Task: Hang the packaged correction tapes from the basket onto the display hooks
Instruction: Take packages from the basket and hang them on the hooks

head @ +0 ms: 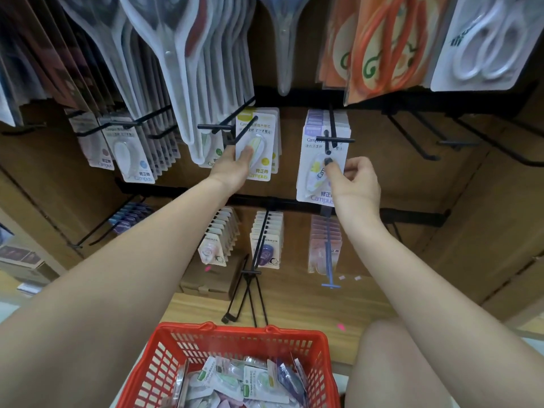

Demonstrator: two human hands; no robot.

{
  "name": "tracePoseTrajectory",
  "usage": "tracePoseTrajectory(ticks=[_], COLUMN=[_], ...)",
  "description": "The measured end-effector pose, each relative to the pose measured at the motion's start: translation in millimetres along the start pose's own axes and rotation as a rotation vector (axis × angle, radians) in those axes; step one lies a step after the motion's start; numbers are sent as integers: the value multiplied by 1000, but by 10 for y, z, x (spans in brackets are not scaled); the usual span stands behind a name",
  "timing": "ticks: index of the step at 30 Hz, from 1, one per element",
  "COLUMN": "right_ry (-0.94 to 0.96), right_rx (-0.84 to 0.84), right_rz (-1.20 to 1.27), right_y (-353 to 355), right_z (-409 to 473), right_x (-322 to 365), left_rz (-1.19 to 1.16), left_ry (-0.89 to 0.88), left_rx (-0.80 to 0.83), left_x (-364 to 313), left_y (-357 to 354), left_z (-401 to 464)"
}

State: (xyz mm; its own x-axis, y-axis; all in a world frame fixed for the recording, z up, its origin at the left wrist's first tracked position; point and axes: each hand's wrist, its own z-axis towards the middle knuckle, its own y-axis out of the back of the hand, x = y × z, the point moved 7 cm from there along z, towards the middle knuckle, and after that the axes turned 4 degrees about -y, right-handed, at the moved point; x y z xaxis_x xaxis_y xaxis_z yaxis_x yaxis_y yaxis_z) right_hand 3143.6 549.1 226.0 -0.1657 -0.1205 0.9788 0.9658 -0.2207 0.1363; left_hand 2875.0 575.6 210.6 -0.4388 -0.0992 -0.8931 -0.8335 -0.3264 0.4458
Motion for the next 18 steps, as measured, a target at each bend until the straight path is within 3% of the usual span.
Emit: tracePoseTrajectory(ticks=[7, 13, 18], right_ry=[-25, 115, 108], right_rx=[15, -132, 109], right_rz=[-62, -33, 25], right_y=[25, 141, -233], right_z=[-55, -558, -1344], right_x=[-72, -135, -684], left_rz=[-19, 40, 142], left_ry=[-11, 55, -144], left_rx=[18, -23, -139], left_x=[27, 349, 799], left_y=[-40, -30, 45], left_z=[110, -174, -1174])
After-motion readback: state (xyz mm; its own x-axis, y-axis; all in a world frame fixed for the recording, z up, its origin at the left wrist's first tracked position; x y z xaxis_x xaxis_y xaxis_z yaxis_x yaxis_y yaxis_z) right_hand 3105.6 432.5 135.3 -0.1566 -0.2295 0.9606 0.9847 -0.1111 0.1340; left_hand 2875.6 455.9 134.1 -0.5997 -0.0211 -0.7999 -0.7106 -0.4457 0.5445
